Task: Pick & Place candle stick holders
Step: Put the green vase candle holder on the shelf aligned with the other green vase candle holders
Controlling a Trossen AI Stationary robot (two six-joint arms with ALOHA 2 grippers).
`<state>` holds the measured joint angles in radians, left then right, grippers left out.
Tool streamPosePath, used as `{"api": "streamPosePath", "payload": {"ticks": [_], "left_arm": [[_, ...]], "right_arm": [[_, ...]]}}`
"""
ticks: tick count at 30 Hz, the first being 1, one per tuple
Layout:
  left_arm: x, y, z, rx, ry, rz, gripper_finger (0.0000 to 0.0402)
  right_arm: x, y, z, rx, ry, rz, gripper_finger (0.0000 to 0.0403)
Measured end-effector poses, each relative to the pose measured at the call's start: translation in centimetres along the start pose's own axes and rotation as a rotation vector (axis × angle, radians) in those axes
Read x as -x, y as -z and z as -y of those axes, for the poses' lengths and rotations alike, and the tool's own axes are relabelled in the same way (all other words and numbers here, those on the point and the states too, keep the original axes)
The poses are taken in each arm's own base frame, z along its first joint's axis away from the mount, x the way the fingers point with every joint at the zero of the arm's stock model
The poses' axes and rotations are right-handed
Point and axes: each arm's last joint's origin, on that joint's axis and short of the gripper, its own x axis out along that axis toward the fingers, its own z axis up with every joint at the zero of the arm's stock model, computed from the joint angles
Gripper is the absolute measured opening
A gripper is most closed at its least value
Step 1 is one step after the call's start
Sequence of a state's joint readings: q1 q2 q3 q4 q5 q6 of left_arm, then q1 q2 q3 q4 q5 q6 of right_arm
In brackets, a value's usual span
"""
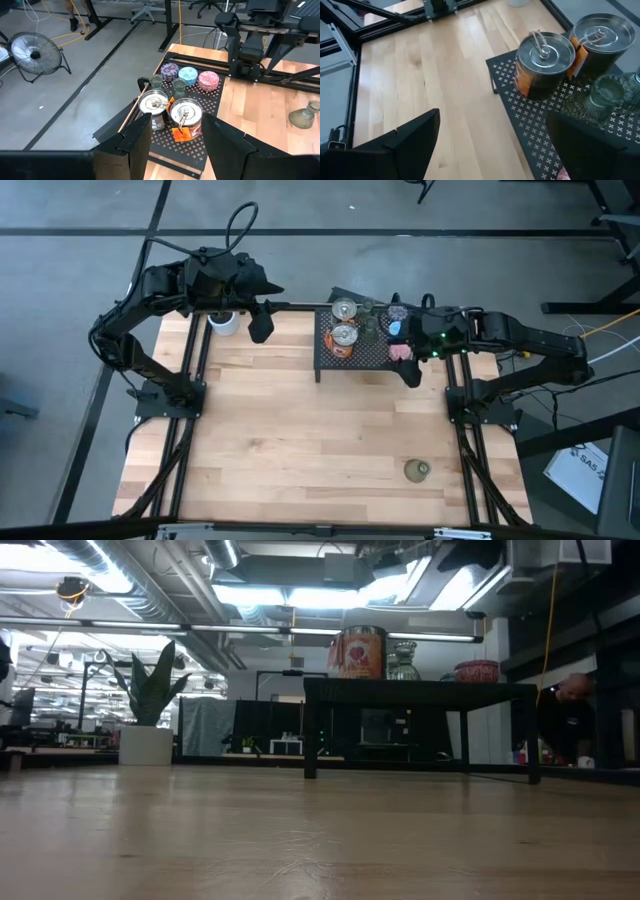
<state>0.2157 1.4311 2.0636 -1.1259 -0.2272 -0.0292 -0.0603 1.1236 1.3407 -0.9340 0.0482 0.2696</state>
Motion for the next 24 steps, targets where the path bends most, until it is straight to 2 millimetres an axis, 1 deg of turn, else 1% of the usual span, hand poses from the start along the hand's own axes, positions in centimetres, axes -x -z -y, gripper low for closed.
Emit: {"api": "streamPosePath", "payload": {"ticks": [5,8,13,18,21,24], "left_arm": [[0.0,0.0,0.0,0.002,0.0,0.0,0.0168],[0.0,0.0,0.1,0.036,0.026,-0.004,0.0168],[0.0,0.3,0.3,0.039,0.096,-0.039,0.0168],[0.1,0.7,0.9,0.019,0.188,-0.075,0.0167],[0.3,0.8,1.5,-0.029,0.235,-0.087,0.0155],[0.4,1.1,1.9,-0.067,0.254,-0.108,0.0128]], "right_arm": [[-0.1,0.0,0.0,0.002,-0.001,0.0,0.0364],[-0.1,0.0,0.0,0.007,-0.001,0.0,0.0364],[-0.1,-0.1,-0.1,0.013,-0.003,0.008,0.0364],[-0.1,-0.2,-0.1,0.017,-0.004,0.013,0.0364],[-0.1,-0.1,-0.1,0.044,-0.002,0.004,0.0364],[-0.1,0.2,0.0,0.063,-0.003,-0.023,0.0364]]}}
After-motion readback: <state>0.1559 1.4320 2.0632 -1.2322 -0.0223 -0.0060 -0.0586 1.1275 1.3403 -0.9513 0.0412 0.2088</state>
